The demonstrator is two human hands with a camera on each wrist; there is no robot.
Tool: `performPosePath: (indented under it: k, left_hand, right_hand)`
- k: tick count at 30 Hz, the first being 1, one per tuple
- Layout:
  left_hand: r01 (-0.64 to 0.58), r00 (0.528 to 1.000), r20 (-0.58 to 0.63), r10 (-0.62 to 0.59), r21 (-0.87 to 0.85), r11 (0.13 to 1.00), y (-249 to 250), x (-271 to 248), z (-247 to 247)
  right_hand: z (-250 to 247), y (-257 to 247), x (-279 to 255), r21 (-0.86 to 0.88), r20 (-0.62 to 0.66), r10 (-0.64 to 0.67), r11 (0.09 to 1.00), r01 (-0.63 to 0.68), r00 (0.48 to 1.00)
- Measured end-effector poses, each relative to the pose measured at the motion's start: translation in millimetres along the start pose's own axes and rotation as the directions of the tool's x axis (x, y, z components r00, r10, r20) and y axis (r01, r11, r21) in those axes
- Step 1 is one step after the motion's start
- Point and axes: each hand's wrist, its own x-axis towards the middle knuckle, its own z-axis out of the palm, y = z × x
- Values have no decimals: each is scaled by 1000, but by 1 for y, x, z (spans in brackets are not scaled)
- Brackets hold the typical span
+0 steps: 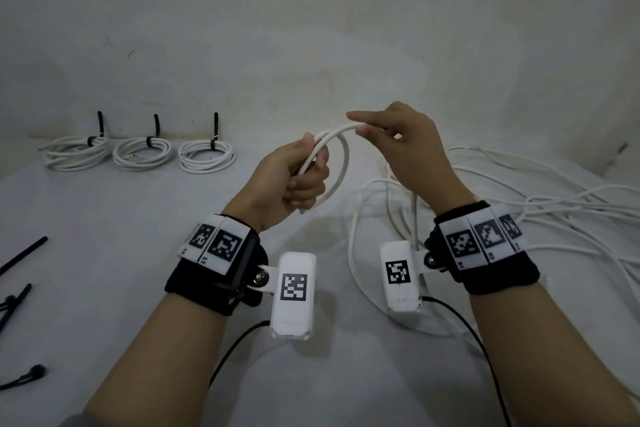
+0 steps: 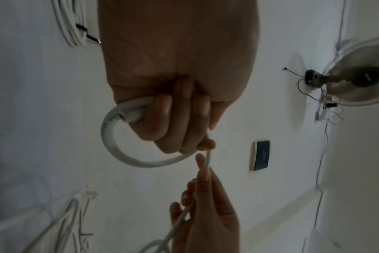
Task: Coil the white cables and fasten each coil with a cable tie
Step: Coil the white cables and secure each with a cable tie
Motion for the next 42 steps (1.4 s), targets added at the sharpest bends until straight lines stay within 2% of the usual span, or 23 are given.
performPosePath:
  k: [2,4,7,9,13,16,19,24,28,31,34,39,42]
  left_hand:
    - [25,999,48,-21,-104,994,1,-1,1]
    - [19,997,74,-6,-173,985,1,-2,3]
    - [-33,999,33,42,-232,972,3,-2,7]
    - [-60,998,-3,62,-249,967,1,0,9]
    - [-75,996,-63,68,-116,990,3,2,9]
    - [-75,996,-47,76,29,997,10,0,10]
    - [-110,992,-57,115,87,990,13,0,13]
    - [-207,969,-162,186,-129,970,16,1,2]
    - [-347,928,-252,274,-313,884,24,-3,-15]
    - [-433,887,-317,335,-322,842,33,-9,-31]
    - [-464,863,-375,337,-330,822,33,-11,-41]
    - [-474,860,-392,326,-381,794,28,-7,-43]
    - [-516,841,-409,354,-406,755,32,-12,-51]
  right_hand:
    - [4,0,-1,22,-15,5,1000,-5,1000]
    - [6,-3,-1,65,42,-5,998,2,999]
    - [8,-8,-3,166,168,-21,986,-8,986]
    - [10,-9,-4,205,167,-50,979,15,985]
    - [8,-6,-2,180,87,-72,982,56,994]
    - [6,-7,-2,205,88,-72,977,53,994]
    - [8,-7,-2,244,104,-49,970,22,993]
    - [-5,17,2,-26,138,31,999,-27,990]
    - [-16,46,3,-240,45,-41,969,51,998]
    - [-24,66,2,-246,-52,-66,968,51,996]
    - [-24,75,0,-280,-26,-86,957,75,996]
    - [-19,77,-4,-254,11,-71,964,72,997]
    - [-30,74,-3,-212,-30,5,977,-11,1000]
